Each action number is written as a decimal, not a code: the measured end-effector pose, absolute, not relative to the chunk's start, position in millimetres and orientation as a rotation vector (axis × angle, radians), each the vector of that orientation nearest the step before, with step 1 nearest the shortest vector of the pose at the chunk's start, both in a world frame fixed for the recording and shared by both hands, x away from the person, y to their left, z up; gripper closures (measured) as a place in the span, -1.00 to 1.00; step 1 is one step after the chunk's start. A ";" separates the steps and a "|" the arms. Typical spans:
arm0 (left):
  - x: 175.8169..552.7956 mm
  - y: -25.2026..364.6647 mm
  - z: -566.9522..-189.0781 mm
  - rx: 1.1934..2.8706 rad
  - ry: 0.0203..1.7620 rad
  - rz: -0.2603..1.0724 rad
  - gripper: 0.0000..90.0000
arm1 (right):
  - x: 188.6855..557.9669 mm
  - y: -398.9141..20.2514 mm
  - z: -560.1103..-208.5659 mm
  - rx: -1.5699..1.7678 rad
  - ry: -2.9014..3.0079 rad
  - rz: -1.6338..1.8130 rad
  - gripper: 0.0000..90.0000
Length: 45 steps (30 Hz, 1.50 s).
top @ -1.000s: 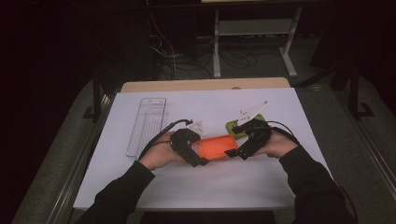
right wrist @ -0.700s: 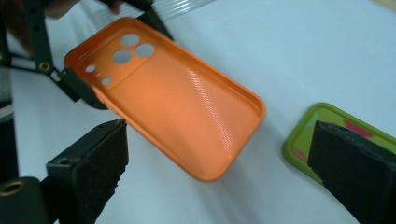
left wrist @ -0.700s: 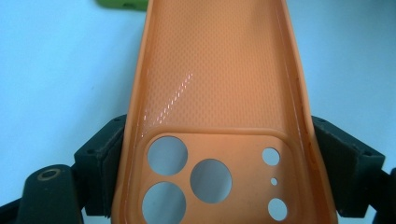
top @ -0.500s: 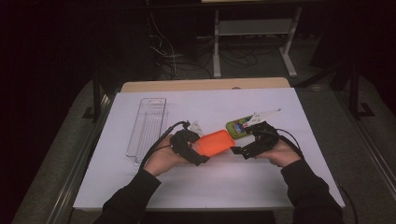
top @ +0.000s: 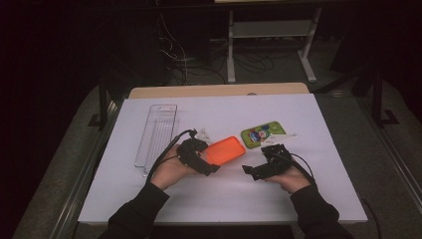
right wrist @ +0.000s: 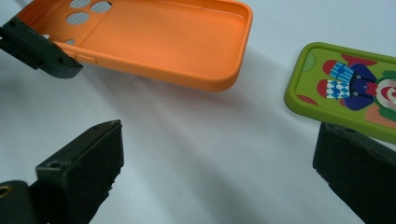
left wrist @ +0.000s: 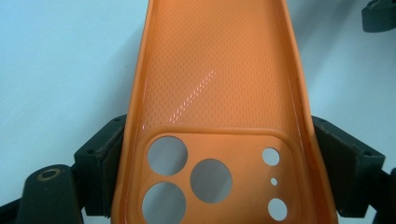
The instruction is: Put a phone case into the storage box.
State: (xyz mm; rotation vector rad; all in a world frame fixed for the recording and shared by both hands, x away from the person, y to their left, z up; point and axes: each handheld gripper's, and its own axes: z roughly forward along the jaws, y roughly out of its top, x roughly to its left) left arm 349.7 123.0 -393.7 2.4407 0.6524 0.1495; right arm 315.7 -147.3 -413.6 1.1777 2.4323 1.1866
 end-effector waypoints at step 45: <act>350.3 127.9 -392.6 2.418 0.667 0.120 -0.66 | 308.9 -124.9 -425.0 0.852 2.319 0.992 -0.97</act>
